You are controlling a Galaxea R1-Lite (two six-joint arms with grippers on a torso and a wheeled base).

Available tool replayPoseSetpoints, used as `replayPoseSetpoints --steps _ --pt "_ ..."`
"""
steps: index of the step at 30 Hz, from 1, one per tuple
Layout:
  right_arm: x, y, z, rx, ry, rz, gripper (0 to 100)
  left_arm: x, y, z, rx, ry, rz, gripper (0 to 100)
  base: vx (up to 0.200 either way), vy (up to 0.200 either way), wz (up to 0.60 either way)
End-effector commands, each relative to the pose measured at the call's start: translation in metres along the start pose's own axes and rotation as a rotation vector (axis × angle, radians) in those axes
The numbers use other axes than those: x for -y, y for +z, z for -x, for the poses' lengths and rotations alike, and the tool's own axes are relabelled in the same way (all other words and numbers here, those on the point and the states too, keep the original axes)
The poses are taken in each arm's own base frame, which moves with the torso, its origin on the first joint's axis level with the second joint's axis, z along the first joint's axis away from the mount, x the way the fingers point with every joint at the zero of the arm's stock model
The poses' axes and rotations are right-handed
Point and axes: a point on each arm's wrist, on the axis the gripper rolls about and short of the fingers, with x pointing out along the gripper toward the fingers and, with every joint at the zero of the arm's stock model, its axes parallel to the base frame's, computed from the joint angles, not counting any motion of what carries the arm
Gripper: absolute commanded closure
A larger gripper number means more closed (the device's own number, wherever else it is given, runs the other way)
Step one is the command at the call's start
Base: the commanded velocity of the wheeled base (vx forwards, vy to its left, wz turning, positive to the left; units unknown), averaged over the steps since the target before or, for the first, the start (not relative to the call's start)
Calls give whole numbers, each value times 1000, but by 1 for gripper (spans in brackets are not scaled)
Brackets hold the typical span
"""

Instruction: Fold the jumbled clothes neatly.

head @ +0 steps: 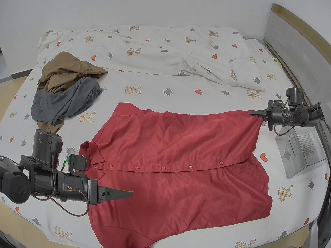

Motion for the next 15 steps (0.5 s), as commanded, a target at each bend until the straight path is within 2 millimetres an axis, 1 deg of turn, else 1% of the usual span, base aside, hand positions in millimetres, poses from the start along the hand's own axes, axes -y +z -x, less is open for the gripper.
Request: replayPoseSetpoints --steps 1,2,3,6,9,11,12,13,15 --pt "10 -2 -6 -12 -9 -16 100 -1 0 0 0 2 2 0 0 0 0" --pt "10 -2 -6 -14 -8 -14 100 -1 0 0 0 2 2 0 0 0 0" --pt "11 -2 -6 -12 -9 -14 0 -1 0 0 0 2 2 0 0 0 0" --pt "11 -2 -5 -11 -10 -11 0 0 0 0 2 2 1 0 0 0 0" --pt "15 -2 10 13 -31 41 0 -1 1 0 14 1 -4 0 0 0 0" --pt "9 -6 20 20 -37 84 0 -1 1 0 15 0 -5 0 0 0 0" --pt "9 -6 21 22 -39 87 0 -1 2 1 17 1 -5 0 0 0 0" --pt "3 -12 28 40 -71 118 0 -1 1 0 16 1 -4 0 0 0 0" --pt "-6 -20 37 59 -104 135 0 -1 2 1 17 1 -4 0 0 0 0"
